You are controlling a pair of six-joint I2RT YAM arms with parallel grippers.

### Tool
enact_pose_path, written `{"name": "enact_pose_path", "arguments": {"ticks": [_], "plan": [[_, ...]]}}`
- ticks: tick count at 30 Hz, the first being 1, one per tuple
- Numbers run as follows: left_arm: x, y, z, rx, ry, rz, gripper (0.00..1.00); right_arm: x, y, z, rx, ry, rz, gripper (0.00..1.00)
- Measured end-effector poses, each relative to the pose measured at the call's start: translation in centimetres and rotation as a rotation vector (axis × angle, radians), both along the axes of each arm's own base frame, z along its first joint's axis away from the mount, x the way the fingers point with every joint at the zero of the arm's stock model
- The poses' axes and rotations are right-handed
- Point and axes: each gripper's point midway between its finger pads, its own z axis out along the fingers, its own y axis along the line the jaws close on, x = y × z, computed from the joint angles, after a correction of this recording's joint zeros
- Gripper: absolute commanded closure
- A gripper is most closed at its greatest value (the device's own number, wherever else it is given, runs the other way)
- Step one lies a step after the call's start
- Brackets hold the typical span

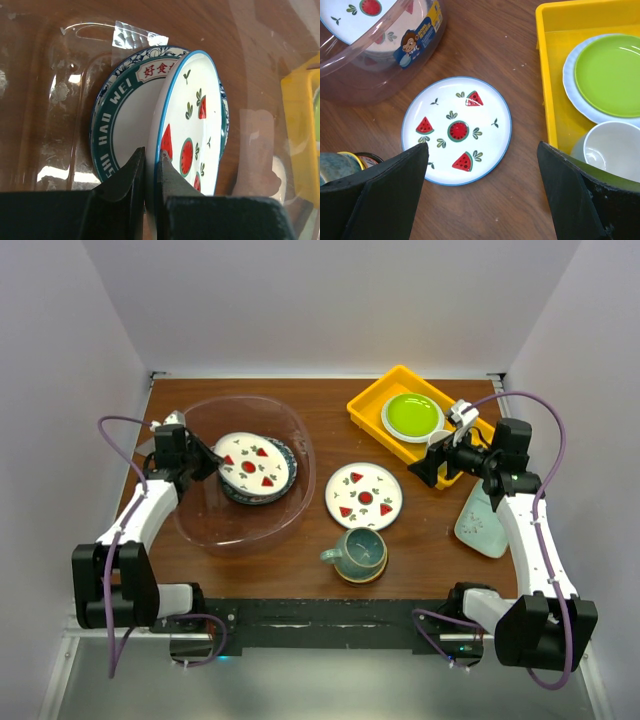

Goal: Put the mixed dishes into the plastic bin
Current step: Place the plate in the plastic bin.

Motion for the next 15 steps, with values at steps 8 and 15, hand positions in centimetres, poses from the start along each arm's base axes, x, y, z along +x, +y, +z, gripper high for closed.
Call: {"name": "enact_pose_path", "arguments": {"ticks": [8,15], "plan": [[0.20,0.46,-0.37,0.018,0.005,0.019,1.00,-0.08,0.00,-0.10,0.000,0.006,0.000,0.06],[0.33,0.59,-0.59,0.023,0.009,0.025,0.91,-0.13,0.00,-0.16,-0.003,0.007,0.002,0.06]]}}
